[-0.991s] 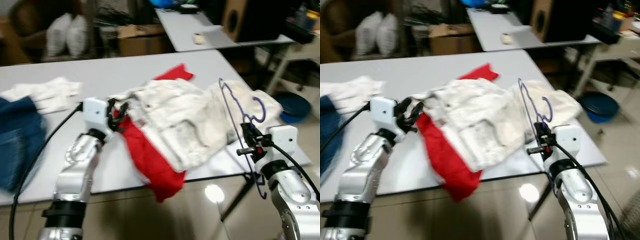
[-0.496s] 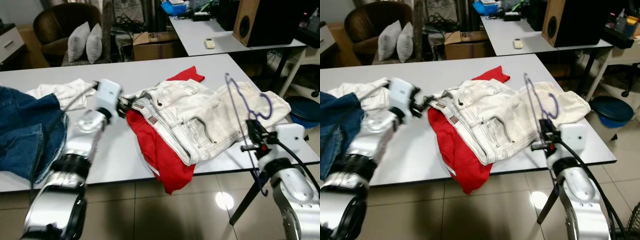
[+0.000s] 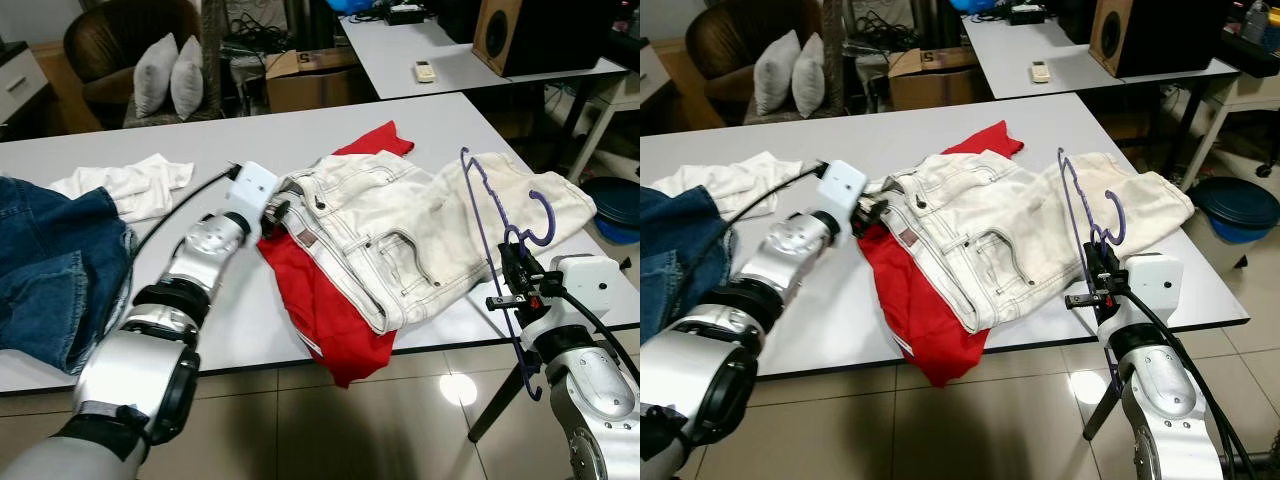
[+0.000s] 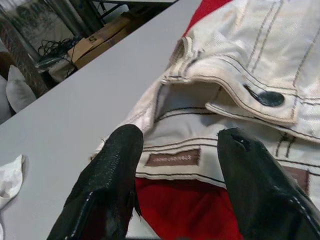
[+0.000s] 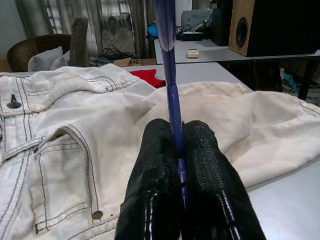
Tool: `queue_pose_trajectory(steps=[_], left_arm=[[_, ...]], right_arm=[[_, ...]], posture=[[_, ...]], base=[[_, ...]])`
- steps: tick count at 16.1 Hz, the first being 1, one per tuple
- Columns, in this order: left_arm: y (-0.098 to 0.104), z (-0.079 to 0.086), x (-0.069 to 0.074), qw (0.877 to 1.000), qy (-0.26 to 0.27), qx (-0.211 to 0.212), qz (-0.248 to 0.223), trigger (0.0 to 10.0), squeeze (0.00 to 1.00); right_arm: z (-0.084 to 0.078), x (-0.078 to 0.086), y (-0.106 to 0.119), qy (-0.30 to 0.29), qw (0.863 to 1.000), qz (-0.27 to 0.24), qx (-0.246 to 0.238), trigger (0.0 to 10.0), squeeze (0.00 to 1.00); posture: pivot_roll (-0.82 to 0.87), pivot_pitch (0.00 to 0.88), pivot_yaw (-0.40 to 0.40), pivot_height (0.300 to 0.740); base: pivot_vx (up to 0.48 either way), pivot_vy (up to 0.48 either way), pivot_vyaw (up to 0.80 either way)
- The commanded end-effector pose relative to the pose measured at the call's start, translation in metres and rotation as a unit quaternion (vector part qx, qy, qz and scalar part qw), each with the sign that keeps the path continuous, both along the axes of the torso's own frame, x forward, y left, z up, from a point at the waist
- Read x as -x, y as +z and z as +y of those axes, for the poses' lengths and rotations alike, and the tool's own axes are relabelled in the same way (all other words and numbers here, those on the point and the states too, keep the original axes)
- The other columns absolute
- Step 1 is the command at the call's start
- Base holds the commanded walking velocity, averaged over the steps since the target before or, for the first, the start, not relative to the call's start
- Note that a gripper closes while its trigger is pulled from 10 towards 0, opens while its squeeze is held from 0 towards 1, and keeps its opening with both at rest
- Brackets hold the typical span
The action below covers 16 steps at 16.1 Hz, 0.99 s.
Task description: Hang hanger
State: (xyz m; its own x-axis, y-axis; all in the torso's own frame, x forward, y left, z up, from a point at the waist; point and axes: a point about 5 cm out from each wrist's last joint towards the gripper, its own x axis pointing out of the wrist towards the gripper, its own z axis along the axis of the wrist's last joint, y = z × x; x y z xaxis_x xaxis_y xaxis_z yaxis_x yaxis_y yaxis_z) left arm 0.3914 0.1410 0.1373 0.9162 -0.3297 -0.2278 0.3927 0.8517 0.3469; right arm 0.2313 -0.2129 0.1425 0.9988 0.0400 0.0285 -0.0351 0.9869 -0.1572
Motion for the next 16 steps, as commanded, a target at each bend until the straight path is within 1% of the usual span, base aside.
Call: queue_pose_trajectory(steps=[1,3,5,6,7,9,10,11,12,13,15,16], left_arm=[[0.008,-0.004,-0.004,1.0,0.0,-0.011,-0.014,10.0,0.0],[0.009,-0.011,-0.006,1.0,0.015,0.001,-0.013,10.0,0.0],[0.01,-0.013,-0.007,0.999,0.026,-0.006,-0.018,10.0,0.0],[0.011,-0.015,-0.007,0.999,0.029,-0.002,-0.017,10.0,0.0],[0.012,-0.015,-0.008,0.999,0.043,0.003,-0.019,10.0,0.0],[0.012,-0.013,-0.009,0.998,0.061,-0.009,-0.019,10.0,0.0],[0.012,-0.009,-0.01,0.996,0.081,-0.022,-0.022,7.4,0.0],[0.012,-0.007,-0.01,0.995,0.09,-0.022,-0.022,4.0,0.0],[0.012,0.001,-0.01,0.993,0.111,-0.03,-0.025,1.9,0.0],[0.012,0.007,-0.011,0.991,0.127,-0.022,-0.022,0.0,0.0],[0.011,0.013,-0.01,0.99,0.143,0.0,-0.014,0.0,0.0],[0.007,0.015,-0.009,0.989,0.147,0.024,0.006,0.0,0.0]], right_arm=[[0.001,0.001,0.005,-0.003,1.0,-0.007,0.001,10.0,0.0],[0.001,0.005,0.009,-0.008,1.0,-0.01,0.004,10.0,0.0],[-0.001,0.014,0.013,-0.016,1.0,-0.014,0.008,10.0,0.0],[-0.001,0.018,0.014,-0.019,1.0,-0.014,0.009,10.0,0.0],[0.001,0.026,0.016,-0.022,1.0,-0.012,0.009,10.0,0.0],[0.003,0.035,0.017,-0.02,1.0,-0.004,0.015,10.0,0.0],[0.005,0.042,0.018,-0.021,1.0,0.002,0.018,10.0,0.0],[0.005,0.045,0.019,-0.022,1.0,0.005,0.02,10.0,0.0],[0.005,0.053,0.02,-0.027,0.999,0.013,0.023,10.0,0.0],[0.004,0.058,0.02,-0.034,0.999,0.016,0.024,10.0,0.0],[0.004,0.061,0.021,-0.042,0.999,0.017,0.022,10.0,0.0],[0.005,0.06,0.02,-0.044,0.999,0.019,0.02,10.0,0.0]], posture=[[-0.26,0.003,0.154,0.74],[-0.29,0.025,0.165,0.74],[-0.33,0.044,0.17,0.74],[-0.35,0.057,0.171,0.74],[-0.38,0.082,0.171,0.74],[-0.42,0.106,0.171,0.74],[-0.44,0.126,0.172,0.74],[-0.45,0.129,0.172,0.74],[-0.47,0.147,0.184,0.74],[-0.47,0.153,0.193,0.74],[-0.47,0.154,0.199,0.74],[-0.46,0.151,0.198,0.74]], base=[[0.0,0.0,0.0],[0.0,0.0,0.0],[0.0,0.0,0.0],[0.0,0.0,0.0],[0.0,0.0,0.0],[0.0,0.0,0.0],[0.0,0.0,0.0],[0.0,0.0,0.0],[0.0,0.0,0.0],[0.0,0.0,0.0],[0.0,0.0,0.0],[0.0,0.0,0.0]])
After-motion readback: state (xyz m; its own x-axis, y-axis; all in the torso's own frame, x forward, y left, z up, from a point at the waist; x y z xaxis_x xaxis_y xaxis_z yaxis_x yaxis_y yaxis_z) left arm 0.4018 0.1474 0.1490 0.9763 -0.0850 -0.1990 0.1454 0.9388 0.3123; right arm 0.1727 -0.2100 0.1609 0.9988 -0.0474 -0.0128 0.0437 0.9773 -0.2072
